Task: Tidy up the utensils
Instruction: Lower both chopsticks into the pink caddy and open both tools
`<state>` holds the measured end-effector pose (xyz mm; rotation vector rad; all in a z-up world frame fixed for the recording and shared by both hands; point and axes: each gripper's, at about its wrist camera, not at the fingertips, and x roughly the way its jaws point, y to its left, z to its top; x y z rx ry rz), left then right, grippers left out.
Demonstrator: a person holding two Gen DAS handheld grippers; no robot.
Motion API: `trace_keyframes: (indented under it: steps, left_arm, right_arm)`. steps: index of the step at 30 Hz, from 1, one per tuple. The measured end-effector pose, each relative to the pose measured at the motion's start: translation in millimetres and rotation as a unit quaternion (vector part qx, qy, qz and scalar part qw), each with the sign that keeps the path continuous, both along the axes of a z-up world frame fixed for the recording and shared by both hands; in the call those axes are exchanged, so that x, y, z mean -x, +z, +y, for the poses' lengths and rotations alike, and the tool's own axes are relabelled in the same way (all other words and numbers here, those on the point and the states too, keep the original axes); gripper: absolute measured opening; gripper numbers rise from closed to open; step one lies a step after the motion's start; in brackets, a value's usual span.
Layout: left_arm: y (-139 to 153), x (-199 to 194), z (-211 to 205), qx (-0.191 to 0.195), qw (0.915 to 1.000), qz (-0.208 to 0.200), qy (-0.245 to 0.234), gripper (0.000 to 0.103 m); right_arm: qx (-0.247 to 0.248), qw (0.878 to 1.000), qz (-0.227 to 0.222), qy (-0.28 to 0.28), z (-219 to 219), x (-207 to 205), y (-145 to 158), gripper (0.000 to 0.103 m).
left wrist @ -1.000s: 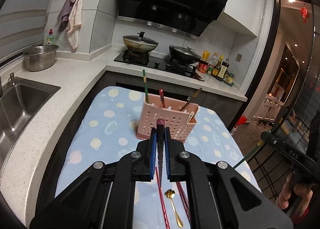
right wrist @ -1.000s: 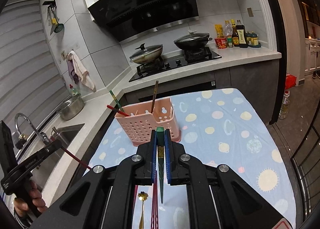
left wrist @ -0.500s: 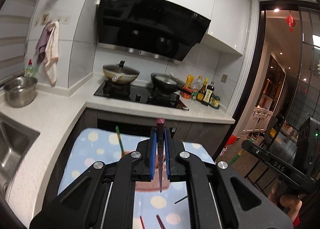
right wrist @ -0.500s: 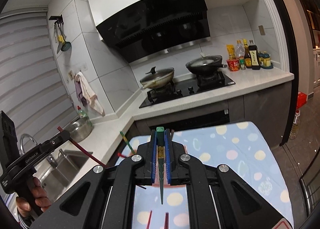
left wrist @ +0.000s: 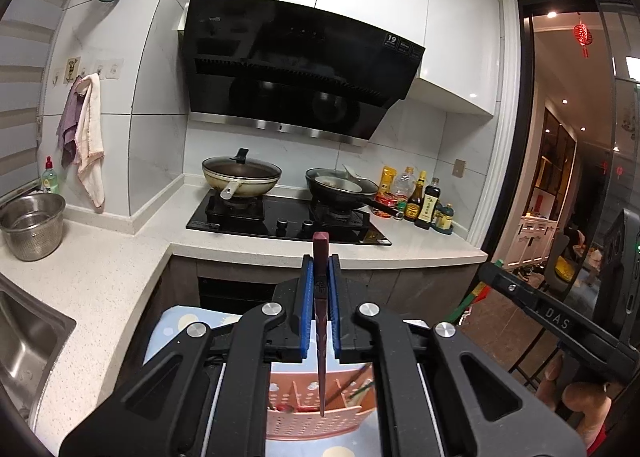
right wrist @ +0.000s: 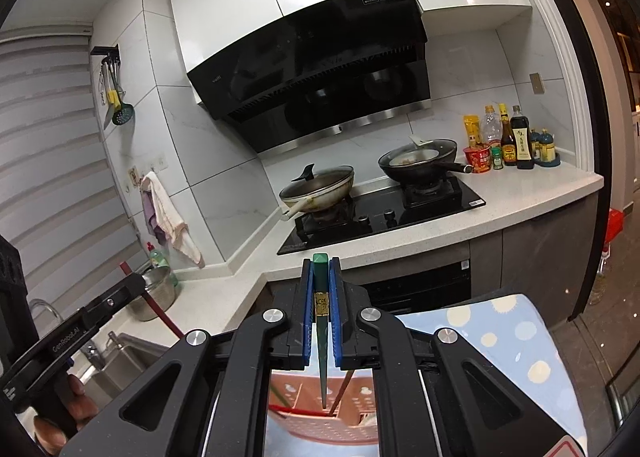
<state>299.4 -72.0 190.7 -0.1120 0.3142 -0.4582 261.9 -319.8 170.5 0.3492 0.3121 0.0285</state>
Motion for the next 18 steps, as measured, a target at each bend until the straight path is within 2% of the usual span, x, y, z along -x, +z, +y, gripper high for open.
trace_keyframes:
  steps: [10, 18]
  left_arm:
    - [-6, -34, 18, -0.003, 0.9996, 0.001, 0.029, 0.007]
    - [-41, -55, 19, -0.010, 0.9985, 0.043, 0.033, 0.007]
  right_arm:
    - [0.021, 0.999, 0.031, -0.013, -4, -29, -25, 0.008]
    - [0.020, 0.997, 0.072, -0.014, -4, -46, -60, 0.007]
